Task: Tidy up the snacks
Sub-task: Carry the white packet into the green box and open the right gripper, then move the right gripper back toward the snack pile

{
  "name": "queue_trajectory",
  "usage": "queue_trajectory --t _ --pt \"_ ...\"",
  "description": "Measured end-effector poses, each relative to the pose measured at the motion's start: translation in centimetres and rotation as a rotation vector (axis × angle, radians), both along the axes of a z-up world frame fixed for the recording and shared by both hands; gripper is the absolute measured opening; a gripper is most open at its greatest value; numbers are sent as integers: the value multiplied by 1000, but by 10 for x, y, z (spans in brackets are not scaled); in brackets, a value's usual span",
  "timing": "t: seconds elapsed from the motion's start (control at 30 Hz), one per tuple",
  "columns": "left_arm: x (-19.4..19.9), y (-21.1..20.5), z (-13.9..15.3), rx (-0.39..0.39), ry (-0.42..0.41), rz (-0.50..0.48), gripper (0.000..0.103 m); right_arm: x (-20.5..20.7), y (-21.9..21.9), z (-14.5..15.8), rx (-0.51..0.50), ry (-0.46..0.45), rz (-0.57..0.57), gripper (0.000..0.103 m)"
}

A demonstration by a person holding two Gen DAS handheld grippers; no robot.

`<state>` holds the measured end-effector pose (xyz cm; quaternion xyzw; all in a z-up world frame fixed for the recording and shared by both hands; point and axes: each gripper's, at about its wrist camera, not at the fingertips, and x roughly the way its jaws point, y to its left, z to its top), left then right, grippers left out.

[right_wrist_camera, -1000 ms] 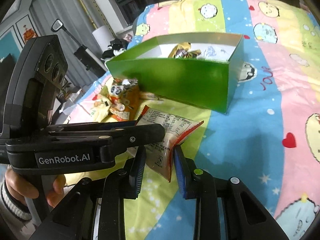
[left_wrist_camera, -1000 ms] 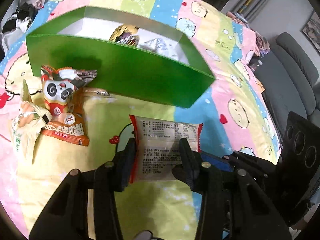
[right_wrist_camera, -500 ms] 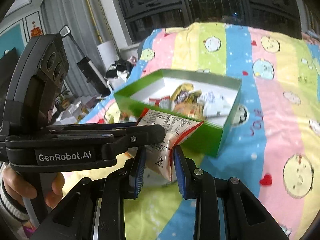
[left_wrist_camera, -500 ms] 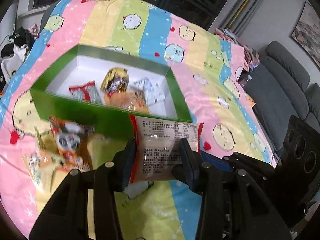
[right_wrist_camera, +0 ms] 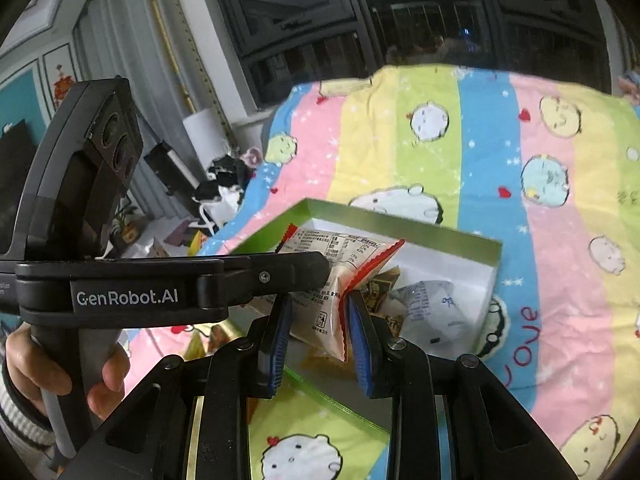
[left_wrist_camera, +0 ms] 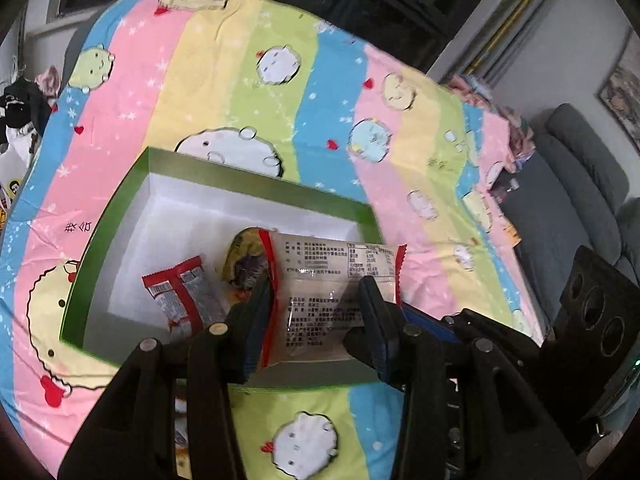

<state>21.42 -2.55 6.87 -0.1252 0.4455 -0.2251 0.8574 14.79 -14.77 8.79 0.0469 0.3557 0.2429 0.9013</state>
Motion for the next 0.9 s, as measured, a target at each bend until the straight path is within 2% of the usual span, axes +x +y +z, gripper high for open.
queue_trajectory --t 0.1,0.23,0.53,0.6,0.7,0.77,0.9 --pt "13 2 -16 18 49 11 43 14 5 -15 -5 54 1 31" --pt "24 6 -33 3 104 25 43 25 6 -29 -11 100 -3 31" --pt "33 -2 -45 29 161 30 44 34 4 -44 -24 169 -28 31" --pt "33 -3 -46 36 163 35 49 35 1 -46 -19 178 -39 31" --pt "33 -3 -45 55 160 44 75 37 -4 -47 -29 177 -59 33" --pt "31 -1 -41 57 141 47 77 35 -9 -45 -5 176 -56 34" --pt "26 10 -28 32 108 64 81 27 -22 -36 20 150 -97 52"
